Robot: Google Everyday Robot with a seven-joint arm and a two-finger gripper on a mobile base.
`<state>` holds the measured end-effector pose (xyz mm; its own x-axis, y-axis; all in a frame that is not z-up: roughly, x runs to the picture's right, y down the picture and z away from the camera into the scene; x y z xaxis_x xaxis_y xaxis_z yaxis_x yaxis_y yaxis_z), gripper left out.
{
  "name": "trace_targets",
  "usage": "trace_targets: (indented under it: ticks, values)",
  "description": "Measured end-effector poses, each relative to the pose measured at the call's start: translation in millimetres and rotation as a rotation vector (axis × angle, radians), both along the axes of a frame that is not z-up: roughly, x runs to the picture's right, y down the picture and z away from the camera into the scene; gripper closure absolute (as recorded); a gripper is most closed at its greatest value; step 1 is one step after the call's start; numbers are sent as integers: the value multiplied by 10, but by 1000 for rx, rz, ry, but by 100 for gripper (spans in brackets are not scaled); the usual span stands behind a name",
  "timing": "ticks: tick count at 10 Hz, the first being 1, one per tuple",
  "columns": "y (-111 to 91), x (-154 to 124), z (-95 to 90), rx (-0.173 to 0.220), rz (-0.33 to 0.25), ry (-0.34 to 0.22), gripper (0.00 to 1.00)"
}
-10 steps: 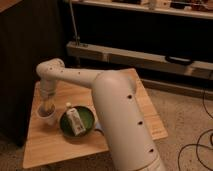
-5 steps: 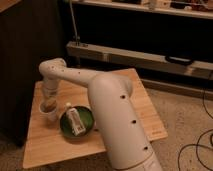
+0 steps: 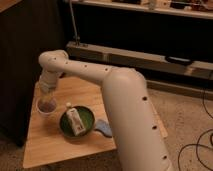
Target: Pick up the ceramic cup
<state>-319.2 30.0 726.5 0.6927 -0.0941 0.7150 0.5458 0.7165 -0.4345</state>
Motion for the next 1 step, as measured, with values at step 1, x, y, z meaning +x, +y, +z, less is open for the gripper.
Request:
trace_targets:
  ticks: [1]
  values:
    - [-99,86,-229,-15,5,-29,100]
